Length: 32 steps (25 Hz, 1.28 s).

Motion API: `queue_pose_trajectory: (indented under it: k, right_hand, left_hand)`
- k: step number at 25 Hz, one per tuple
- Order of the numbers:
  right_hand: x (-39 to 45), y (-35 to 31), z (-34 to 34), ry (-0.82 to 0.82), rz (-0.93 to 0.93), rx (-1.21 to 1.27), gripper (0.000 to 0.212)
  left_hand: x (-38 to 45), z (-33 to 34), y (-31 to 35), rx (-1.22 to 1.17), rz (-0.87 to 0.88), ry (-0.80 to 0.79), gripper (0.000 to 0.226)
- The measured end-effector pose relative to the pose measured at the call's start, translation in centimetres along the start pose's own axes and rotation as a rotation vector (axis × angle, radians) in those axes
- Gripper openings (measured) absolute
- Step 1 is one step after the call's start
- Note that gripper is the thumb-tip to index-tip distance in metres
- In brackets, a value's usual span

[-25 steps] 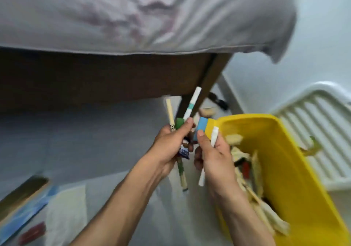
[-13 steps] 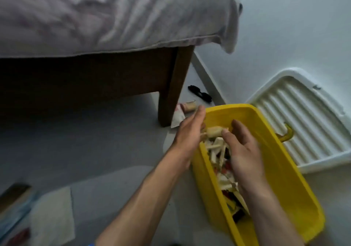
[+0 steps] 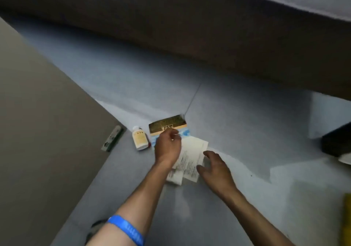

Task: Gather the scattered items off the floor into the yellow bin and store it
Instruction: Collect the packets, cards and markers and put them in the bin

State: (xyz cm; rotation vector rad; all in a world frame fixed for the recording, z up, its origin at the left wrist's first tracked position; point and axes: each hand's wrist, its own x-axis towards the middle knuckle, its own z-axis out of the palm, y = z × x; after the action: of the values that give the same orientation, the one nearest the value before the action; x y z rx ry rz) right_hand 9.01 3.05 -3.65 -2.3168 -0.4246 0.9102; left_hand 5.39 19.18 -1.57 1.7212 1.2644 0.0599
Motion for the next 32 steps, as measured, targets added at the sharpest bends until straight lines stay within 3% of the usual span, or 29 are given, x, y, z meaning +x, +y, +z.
queue_pose_trajectory:
  k: [4,7,10,12,17,19,22,25,29,32]
  right_hand:
    - [2.4,1.0,3.0,0.026,-0.152,-0.396,0.068]
    - [5.1,1.3,2.6,0.095,-0.174,-0.424,0.083]
    - [7.8,0.8,1.9,0.078,-0.152,-0.525,0.104]
    - [8.7,0.8,1.7,0.055,-0.090,-0.537,0.105]
    - [8.9,1.1,1.4,0.053,0.079,-0.458,0.061]
    - [8.7,1.6,1.4,0.055,0.093,-0.374,0.046]
    - [8.1,2.5,1.0,0.085,0.236,-0.002,0.026]
    - [7.9,2.8,0.4,0.151,0.369,0.318,0.014]
    - [8.4,1.8,0.8,0.211,0.332,0.498,0.020]
    - [8.3,0.4,1.0,0.137,0.319,0.710,0.017]
  left_hand:
    - [2.5,-2.5,-4.5,0.478,0.112,-0.164,0.042]
    - [2.9,-1.5,-4.9,0.632,0.247,-0.252,0.046]
    - [3.5,-0.9,-4.6,0.600,0.187,-0.316,0.045]
    - [3.6,-0.7,-4.7,0.506,0.122,-0.303,0.040]
    - [5.8,-1.3,-2.8,0.189,0.071,0.017,0.023]
    - [7.9,-1.9,-1.4,0.252,0.157,0.067,0.038]
    - [10.4,-1.8,-0.2,0.540,0.144,-0.098,0.059]
    - [10.5,-1.0,-0.5,0.611,0.135,-0.161,0.048]
    - [8.7,0.1,-2.2,0.502,0.085,-0.241,0.045]
    - [7.3,0.8,-2.7,0.485,0.129,-0.304,0.044]
